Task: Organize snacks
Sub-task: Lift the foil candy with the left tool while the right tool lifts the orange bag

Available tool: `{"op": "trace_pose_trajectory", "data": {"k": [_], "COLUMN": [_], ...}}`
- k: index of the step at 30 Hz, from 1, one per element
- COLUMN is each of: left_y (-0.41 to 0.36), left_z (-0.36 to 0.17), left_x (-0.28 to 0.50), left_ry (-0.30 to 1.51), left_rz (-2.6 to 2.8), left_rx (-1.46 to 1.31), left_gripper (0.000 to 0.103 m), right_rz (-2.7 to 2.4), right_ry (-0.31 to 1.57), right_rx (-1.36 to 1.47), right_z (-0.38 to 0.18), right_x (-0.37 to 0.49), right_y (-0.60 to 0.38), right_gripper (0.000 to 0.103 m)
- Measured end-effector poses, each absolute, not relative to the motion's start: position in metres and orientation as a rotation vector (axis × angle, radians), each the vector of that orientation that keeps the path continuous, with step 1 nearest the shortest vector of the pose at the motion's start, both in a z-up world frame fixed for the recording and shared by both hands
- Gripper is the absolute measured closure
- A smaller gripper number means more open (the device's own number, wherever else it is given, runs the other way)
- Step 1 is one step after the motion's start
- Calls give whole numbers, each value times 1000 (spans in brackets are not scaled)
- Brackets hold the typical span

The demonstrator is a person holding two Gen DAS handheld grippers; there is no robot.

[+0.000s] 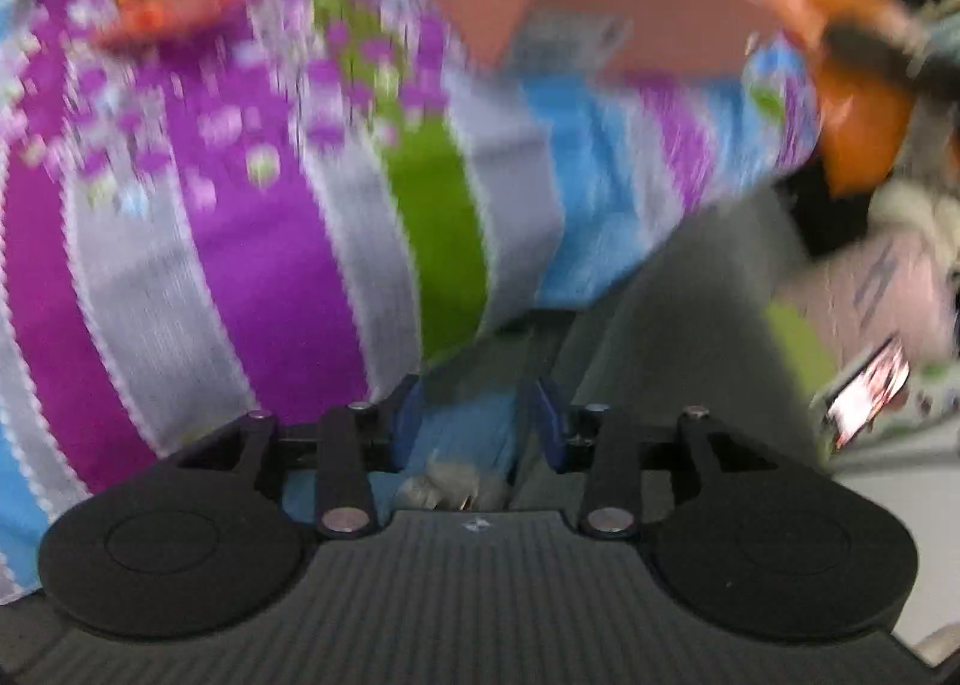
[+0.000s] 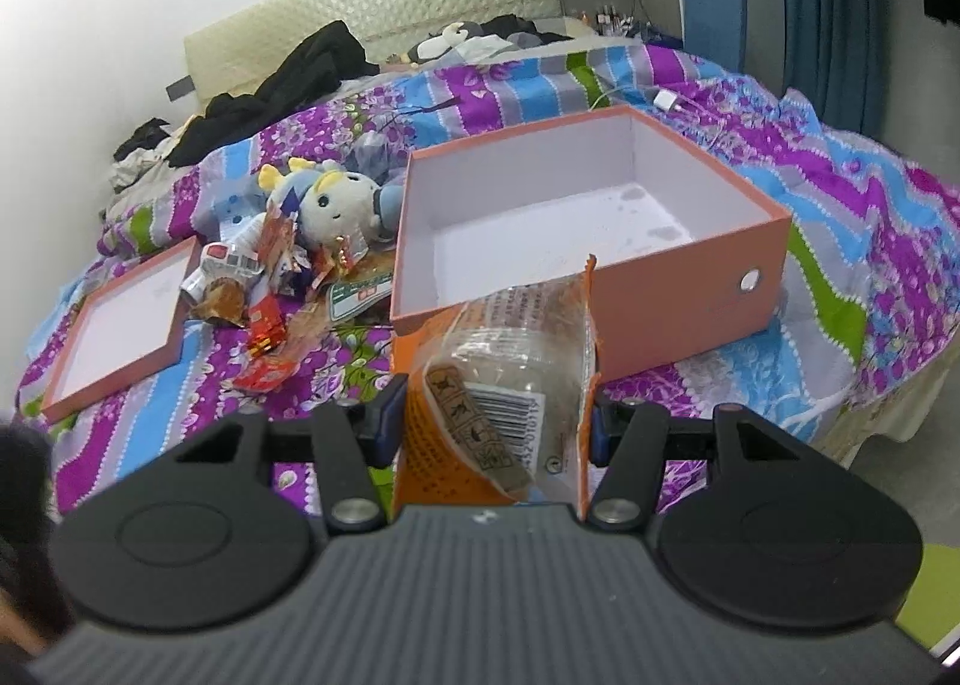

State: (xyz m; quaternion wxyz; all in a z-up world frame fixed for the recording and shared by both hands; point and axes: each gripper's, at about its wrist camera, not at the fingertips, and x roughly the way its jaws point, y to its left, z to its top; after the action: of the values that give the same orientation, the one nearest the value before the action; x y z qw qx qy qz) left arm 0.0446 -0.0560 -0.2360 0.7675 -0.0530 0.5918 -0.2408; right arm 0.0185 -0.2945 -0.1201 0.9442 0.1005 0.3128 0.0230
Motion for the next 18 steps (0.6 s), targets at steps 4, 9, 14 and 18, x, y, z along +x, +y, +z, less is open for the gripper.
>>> {"op": "trace_pose_trajectory", "data": {"k": [4, 9, 14, 18], "left_y": [-51, -44, -39, -34], "left_z": [-285, -325, -357, -378], "left_x": [44, 44, 41, 37], "left_ry": [1453, 1574, 1663, 1711], "left_rz": [-522, -418, -323, -255], "left_rx": [-188, -308, -439, -535], "left_gripper": [42, 23, 15, 15], "right_rz": [42, 20, 18, 21], "right_ry": [634, 631, 639, 635], "right_rx": [206, 217, 229, 228], "right_z": [-121, -124, -128, -128], "right_x": [17, 12, 11, 11], "right_y": [-298, -304, -307, -309], "right_gripper": [45, 45, 45, 45]}}
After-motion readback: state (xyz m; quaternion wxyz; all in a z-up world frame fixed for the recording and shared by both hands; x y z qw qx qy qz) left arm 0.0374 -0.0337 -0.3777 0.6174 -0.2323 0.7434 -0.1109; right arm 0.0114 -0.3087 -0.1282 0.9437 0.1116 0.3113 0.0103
